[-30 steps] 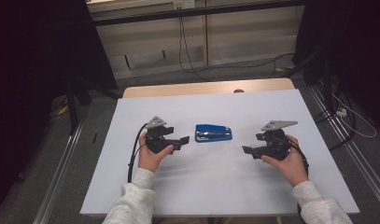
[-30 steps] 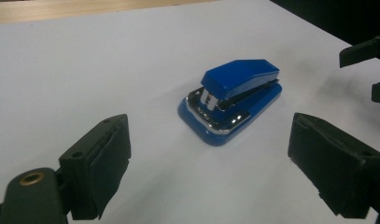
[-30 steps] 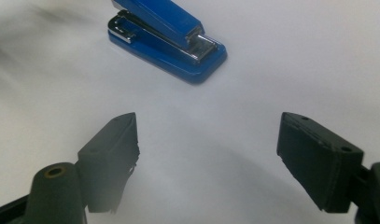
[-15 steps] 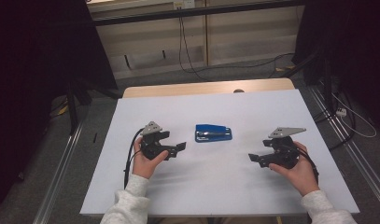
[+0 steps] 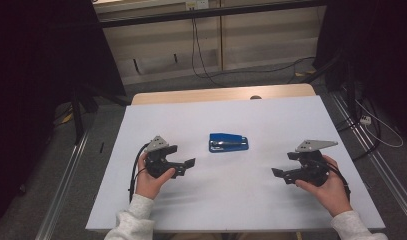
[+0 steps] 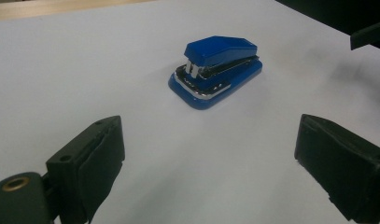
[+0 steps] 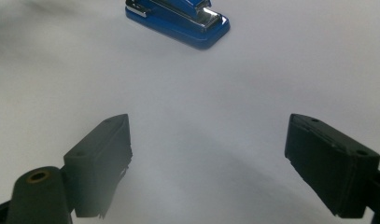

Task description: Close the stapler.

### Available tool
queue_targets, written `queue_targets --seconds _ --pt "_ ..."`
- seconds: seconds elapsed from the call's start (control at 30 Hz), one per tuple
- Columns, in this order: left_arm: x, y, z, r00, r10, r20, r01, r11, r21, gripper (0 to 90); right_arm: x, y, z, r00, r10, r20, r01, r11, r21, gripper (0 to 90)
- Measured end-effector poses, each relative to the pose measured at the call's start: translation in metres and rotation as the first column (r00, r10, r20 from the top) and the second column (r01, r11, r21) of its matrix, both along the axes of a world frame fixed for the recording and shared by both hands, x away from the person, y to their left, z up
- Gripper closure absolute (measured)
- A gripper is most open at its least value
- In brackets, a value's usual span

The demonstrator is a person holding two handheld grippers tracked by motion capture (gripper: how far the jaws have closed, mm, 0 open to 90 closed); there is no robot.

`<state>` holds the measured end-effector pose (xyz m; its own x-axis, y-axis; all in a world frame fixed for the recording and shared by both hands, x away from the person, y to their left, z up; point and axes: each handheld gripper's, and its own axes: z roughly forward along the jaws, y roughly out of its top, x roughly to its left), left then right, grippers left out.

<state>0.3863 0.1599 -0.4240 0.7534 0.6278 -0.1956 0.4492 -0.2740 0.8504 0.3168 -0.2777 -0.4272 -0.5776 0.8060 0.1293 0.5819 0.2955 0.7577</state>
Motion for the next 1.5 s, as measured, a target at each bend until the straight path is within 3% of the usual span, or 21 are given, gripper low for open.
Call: queue_targets --seconds 0.7,1.5 --pt "-0.023 0.029 0.003 0.9994 0.031 0.013 -0.031 0.9995 -0.001 7.9 -0.019 0.0 0.006 0.9994 0.023 0.025 -0.023 0.9996 0.018 13.9" --pt "-0.044 0.069 -0.003 0.9975 0.071 0.008 -0.071 0.9974 0.015 8.0 -0.022 0.003 0.006 0.9985 0.047 0.027 -0.047 0.9988 0.013 13.6"
